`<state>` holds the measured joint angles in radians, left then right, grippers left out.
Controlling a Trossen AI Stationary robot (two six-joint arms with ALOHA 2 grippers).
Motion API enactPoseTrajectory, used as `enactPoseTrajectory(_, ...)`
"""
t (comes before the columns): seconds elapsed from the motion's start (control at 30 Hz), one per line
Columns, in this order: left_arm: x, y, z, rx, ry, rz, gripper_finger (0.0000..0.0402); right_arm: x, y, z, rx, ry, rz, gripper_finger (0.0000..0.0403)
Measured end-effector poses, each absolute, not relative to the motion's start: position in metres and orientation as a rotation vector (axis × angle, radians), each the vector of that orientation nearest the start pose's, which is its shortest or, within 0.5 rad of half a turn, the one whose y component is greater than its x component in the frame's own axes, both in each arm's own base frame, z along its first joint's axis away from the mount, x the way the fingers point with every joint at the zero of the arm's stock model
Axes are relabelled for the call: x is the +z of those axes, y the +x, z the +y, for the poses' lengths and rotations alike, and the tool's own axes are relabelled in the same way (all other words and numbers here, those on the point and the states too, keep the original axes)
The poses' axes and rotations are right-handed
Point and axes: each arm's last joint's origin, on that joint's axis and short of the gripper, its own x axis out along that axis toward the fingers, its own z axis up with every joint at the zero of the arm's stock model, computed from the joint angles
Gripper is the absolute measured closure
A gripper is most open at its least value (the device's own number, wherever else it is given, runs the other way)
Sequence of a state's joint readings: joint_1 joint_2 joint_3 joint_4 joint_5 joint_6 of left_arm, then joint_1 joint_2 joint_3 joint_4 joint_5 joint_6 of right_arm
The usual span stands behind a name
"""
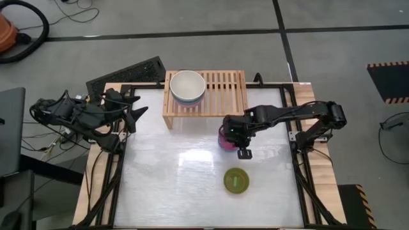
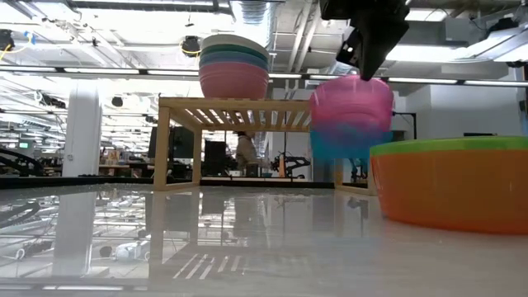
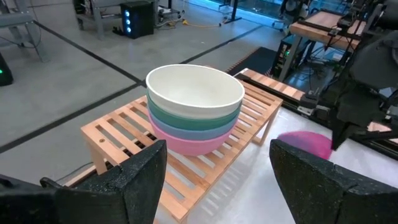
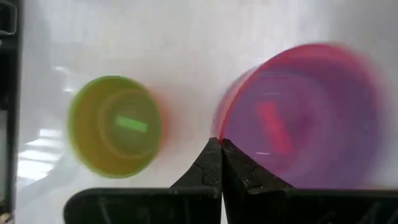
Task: Place and stack bowls onto a shelf
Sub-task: Put the pink transparent bowl on the shelf
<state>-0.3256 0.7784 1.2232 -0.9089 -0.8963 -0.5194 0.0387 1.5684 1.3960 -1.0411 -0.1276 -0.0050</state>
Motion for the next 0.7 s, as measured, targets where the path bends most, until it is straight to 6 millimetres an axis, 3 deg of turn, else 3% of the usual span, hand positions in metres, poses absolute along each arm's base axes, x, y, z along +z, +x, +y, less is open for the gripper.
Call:
enactPoseTrajectory(0.27,0.410,0.106,-0.012,0.640,-0.228,0.229,0.0133,0.320,0.306,0.014,0.145,0.020,1.161,0.0387)
enactPoseTrajectory(0.5,0.410,0.106,-0.012,0.640,-0.228,0.230,0.0133,0.395,0.302,0.006,0.155,-0.101,0.967,0.0387)
enactPoseTrajectory(0.7,0.410,0.106,-0.012,0.641,-0.239,0.226,0.0133,0.445,0.282,-0.035,-0.039,-0.222,0.877,0.0387)
